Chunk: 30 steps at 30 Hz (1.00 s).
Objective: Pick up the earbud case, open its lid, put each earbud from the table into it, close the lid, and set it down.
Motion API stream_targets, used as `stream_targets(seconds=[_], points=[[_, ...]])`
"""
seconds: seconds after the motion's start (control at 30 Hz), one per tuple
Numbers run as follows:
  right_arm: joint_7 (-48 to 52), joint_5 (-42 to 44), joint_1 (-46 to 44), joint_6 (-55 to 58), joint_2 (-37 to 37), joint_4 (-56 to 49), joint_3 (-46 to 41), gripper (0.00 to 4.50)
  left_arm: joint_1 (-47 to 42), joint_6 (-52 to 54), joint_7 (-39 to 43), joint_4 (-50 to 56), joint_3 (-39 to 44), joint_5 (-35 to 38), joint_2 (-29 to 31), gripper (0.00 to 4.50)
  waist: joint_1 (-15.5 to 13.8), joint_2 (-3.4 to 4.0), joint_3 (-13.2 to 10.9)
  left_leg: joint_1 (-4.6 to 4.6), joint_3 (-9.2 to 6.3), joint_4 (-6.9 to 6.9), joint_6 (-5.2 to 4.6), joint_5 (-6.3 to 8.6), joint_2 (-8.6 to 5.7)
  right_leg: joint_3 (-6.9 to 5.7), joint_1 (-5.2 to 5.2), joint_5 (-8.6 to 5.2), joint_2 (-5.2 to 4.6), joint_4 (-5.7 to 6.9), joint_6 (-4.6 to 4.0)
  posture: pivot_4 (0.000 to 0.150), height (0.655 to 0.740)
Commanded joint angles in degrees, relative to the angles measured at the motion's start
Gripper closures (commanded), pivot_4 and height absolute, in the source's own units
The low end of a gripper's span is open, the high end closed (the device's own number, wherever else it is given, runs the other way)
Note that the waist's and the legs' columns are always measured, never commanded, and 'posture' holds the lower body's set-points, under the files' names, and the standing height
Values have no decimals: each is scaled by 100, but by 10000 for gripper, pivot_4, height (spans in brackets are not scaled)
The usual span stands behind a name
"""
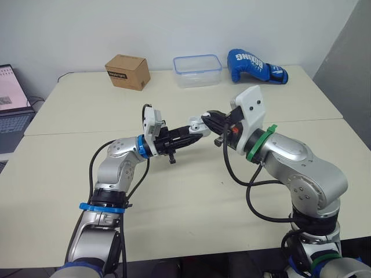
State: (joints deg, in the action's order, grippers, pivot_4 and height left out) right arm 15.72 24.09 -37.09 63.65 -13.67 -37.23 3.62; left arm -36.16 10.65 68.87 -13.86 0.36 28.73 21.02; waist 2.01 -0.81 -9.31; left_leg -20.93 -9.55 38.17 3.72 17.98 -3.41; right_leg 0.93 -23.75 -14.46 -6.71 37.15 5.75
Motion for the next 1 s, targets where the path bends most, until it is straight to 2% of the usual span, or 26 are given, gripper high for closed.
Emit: stream_targets(seconds=[0.03, 0.53, 0.77, 1.0], points=[[-102, -19, -90, -16, -8, -67, 29, 41313, -182, 8, 18, 111, 26, 54, -22, 37543, 0, 0, 0, 0, 0, 0, 0, 0, 0, 0, 0, 0, 0, 0, 0, 1500, 7307], [-703, -675, -189, 103, -163, -190, 602, 41313, -469, 205, 24, 73, 36, 115, -111, 37543, 5, 0, 0, 0, 0, -1, 0, 0, 0, 0, -1, 0, 1, 0, 0, 1500, 7307], [-604, -755, -188, 105, -246, -260, 755, 41313, -509, 206, 35, 52, 36, 100, -112, 37543, 9, 0, 0, 0, 0, -1, 0, 0, 0, 0, -1, 0, 1, -1, 0, 1500, 7307], [-367, -675, -219, -247, -293, -190, 496, 16637, -468, 184, 35, 56, 35, 75, -111, 37543, 9, 0, 0, 0, 1, -1, 0, 0, 0, 0, -1, 0, 1, -1, 0, 1500, 7307]])
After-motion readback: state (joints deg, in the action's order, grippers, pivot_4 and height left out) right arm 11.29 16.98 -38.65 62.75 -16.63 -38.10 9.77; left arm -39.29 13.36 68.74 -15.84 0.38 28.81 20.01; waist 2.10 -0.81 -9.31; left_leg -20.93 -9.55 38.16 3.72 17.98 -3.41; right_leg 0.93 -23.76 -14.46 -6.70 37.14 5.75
